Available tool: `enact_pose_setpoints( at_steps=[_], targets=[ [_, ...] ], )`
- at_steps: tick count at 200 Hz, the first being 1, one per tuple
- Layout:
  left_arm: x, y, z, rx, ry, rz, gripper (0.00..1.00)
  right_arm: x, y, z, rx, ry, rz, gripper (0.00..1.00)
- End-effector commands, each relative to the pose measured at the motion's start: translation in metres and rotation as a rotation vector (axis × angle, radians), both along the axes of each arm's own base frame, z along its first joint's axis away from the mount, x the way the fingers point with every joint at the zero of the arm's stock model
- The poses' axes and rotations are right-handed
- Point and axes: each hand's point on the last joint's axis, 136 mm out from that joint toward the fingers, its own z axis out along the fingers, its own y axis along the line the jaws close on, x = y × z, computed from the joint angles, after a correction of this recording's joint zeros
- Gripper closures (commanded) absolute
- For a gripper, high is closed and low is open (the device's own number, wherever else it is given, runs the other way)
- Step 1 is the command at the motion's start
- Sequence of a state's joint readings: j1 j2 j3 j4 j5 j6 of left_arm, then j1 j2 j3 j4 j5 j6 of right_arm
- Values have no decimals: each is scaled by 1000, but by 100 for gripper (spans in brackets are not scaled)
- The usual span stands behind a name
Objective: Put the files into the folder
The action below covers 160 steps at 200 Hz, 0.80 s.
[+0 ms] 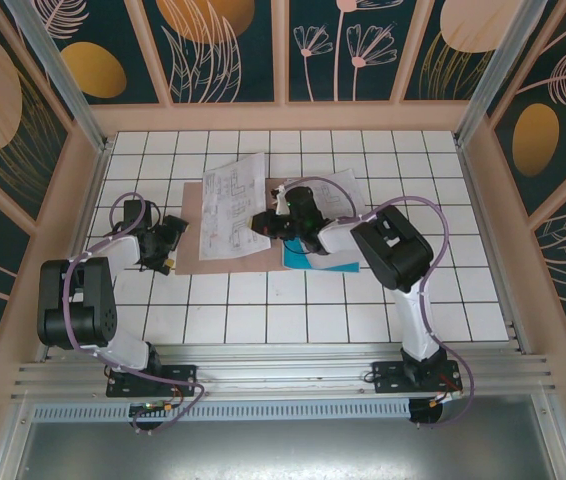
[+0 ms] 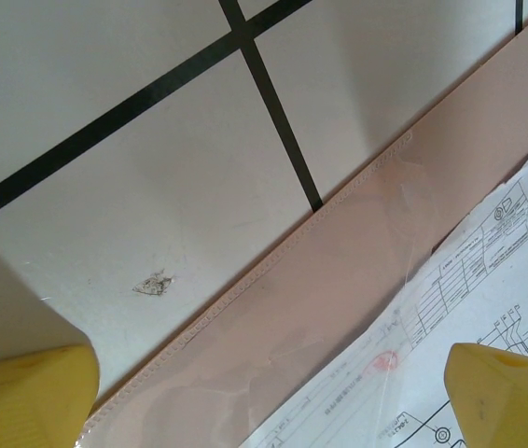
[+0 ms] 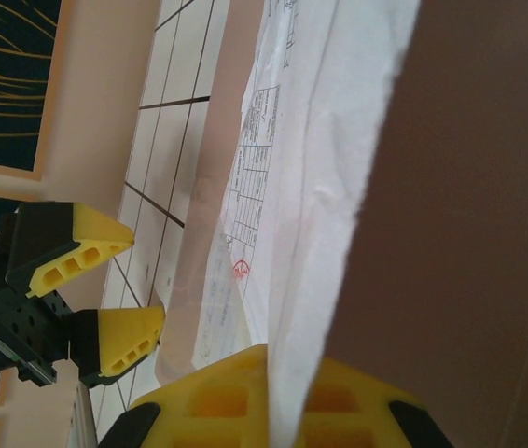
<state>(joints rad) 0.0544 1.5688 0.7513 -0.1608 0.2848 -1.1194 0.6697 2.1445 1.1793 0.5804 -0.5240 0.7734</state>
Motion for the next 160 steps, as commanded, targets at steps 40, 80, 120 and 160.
enact_pose_setpoints(
  at_steps=[40, 80, 120, 160],
  targets=[
    [-22, -27, -29, -107, 84, -73, 3, -3, 16, -4, 50, 39, -14, 100],
    [-24, -27, -29, -108, 83, -74, 3, -9, 17, -11, 62, 78, -32, 100],
    [-25, -27, -30, -111, 80, -72, 3, -13, 19, -16, 61, 105, -45, 100],
    [-28, -29, -31, -121, 81, -69, 3, -17, 20, -23, 42, 124, -54, 100]
  ],
)
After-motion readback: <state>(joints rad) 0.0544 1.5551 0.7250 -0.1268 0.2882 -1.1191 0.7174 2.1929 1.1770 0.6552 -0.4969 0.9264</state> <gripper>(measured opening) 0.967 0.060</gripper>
